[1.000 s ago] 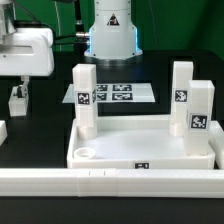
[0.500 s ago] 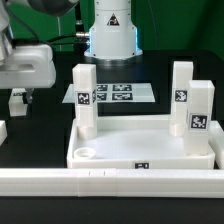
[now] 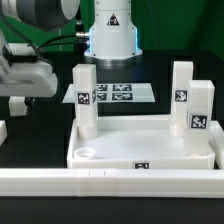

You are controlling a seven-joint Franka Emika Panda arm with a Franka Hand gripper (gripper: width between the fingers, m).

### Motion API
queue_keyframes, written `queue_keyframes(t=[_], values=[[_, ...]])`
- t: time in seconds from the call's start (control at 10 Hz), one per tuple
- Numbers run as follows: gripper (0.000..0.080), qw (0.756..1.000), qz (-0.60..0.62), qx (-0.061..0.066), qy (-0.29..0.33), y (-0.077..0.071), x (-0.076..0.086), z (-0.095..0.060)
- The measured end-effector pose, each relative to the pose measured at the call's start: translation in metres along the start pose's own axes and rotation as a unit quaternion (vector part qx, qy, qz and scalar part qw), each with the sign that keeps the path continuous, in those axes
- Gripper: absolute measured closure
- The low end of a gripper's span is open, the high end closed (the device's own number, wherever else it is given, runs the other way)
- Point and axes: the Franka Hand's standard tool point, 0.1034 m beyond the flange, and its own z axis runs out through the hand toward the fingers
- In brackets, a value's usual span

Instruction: Assemble desk

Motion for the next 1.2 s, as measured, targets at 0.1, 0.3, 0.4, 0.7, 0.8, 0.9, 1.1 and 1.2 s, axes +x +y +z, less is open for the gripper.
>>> queue_keyframes(t=[0.1, 0.3, 0.4, 0.7, 0.8, 0.9, 1.1, 1.2], values=[[0.0150, 1.000, 0.000, 0.000, -0.017, 0.001, -0.004, 0.007], [0.0150, 0.999, 0.002, 0.006, -0.037, 0.001, -0.009, 0.013], [0.0150, 0.999, 0.001, 0.005, -0.036, 0.001, -0.009, 0.013], [0.0150, 0.995, -0.004, 0.004, -0.102, -0.003, -0.016, 0.025], [0.0150, 0.992, -0.005, 0.004, -0.127, -0.004, -0.015, 0.027], [0.0150, 0.987, -0.005, 0.006, -0.162, -0.005, -0.017, 0.029], [0.0150, 0.983, -0.008, -0.002, -0.182, -0.002, -0.010, 0.034], [0.0150, 0.984, -0.007, -0.002, -0.180, -0.001, -0.010, 0.035]])
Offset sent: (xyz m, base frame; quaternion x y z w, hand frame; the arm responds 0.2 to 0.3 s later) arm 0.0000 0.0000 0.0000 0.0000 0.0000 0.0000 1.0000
